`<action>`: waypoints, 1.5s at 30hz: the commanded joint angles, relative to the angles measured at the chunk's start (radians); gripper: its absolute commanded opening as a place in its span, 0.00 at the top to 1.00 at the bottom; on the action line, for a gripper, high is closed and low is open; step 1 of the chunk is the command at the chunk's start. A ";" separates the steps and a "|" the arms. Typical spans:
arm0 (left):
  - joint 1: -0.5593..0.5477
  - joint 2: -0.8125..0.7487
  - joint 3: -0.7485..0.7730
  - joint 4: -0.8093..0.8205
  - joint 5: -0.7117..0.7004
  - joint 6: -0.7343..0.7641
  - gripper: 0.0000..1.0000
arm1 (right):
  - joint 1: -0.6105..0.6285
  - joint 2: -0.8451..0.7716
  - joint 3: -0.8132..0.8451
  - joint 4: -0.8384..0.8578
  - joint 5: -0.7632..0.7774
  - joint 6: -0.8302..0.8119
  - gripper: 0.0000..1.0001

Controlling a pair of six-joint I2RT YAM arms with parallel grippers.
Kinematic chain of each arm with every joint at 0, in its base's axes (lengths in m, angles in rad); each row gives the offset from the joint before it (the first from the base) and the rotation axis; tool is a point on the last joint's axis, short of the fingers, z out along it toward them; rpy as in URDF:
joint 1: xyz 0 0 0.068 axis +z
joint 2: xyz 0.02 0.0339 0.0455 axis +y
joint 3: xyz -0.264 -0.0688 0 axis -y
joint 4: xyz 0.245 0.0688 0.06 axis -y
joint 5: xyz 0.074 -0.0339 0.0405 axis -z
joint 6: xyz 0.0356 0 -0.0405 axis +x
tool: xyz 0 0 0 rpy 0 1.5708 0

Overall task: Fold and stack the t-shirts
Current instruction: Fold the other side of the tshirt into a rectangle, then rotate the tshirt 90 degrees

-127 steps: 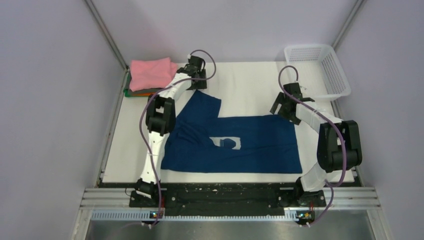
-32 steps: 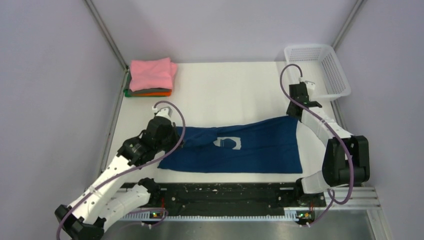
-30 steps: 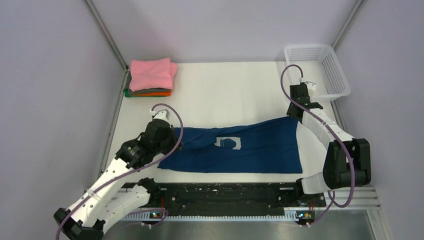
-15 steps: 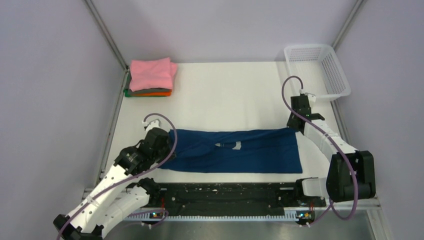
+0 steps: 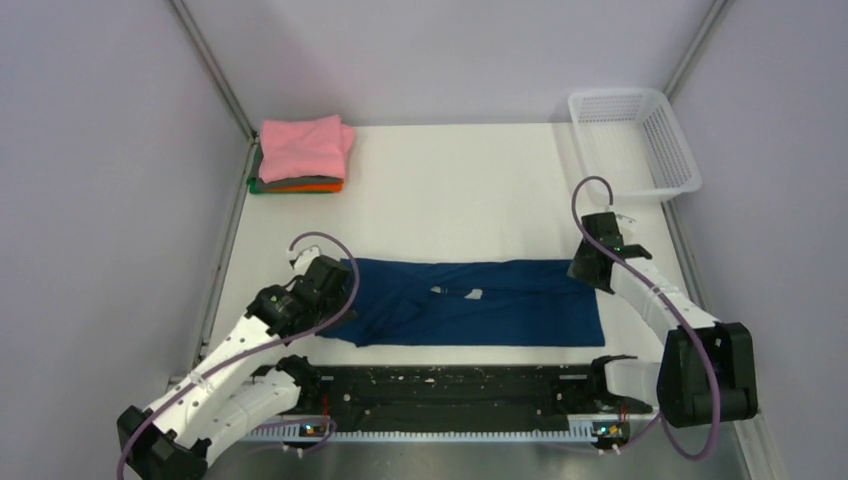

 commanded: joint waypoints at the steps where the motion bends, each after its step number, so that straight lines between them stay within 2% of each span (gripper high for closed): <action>1: -0.003 0.012 0.054 -0.063 -0.040 -0.043 0.36 | 0.005 -0.091 0.013 -0.116 0.057 0.082 0.34; 2: -0.002 0.010 0.068 -0.074 -0.053 -0.044 0.23 | 0.006 -0.117 0.018 -0.126 0.060 0.086 0.24; 4: -0.002 0.008 0.088 -0.069 -0.077 -0.029 0.08 | 0.005 -0.176 0.027 -0.131 0.052 0.090 0.03; 5: -0.002 0.007 0.091 -0.046 -0.085 -0.015 0.02 | 0.005 -0.202 0.030 -0.127 0.039 0.089 0.02; 8: -0.002 0.033 0.086 0.073 -0.071 0.031 0.01 | 0.006 -0.255 0.042 -0.080 -0.045 0.047 0.01; 10: -0.002 0.074 0.072 0.193 -0.039 0.054 0.01 | 0.006 -0.269 0.032 -0.019 -0.158 -0.002 0.01; 14: 0.000 0.226 0.072 0.388 0.047 0.081 0.01 | 0.006 -0.238 -0.018 0.141 -0.476 -0.036 0.01; 16: 0.000 0.333 0.088 0.455 0.063 0.086 0.01 | 0.020 -0.201 -0.036 0.196 -0.538 -0.037 0.01; 20: 0.038 0.587 0.128 0.565 -0.002 0.106 0.01 | 0.130 -0.096 -0.033 0.259 -0.488 -0.055 0.01; 23: 0.139 0.808 0.233 0.593 0.074 0.133 0.01 | 0.182 0.013 -0.014 0.292 -0.466 -0.053 0.01; 28: 0.211 1.111 0.511 0.592 0.098 0.210 0.01 | 0.246 0.103 -0.059 0.317 -0.432 -0.037 0.01; 31: 0.211 1.356 0.827 0.563 0.132 0.281 0.02 | 0.314 0.127 -0.083 0.266 -0.424 -0.037 0.01; 34: 0.202 1.598 1.235 0.461 0.318 0.335 0.01 | 0.454 0.122 -0.082 0.192 -0.414 -0.017 0.01; 37: 0.181 1.795 1.568 0.507 0.470 0.336 0.01 | 0.601 0.114 -0.081 0.187 -0.479 0.041 0.01; 38: 0.174 1.848 1.638 0.549 0.496 0.317 0.01 | 0.648 0.118 -0.076 0.199 -0.505 0.059 0.01; 42: 0.151 1.935 1.697 0.810 0.561 0.171 0.01 | 0.795 0.181 0.016 0.226 -0.552 0.073 0.01; 45: 0.140 1.972 1.742 0.904 0.571 0.058 0.01 | 0.852 0.211 0.117 0.208 -0.589 0.053 0.01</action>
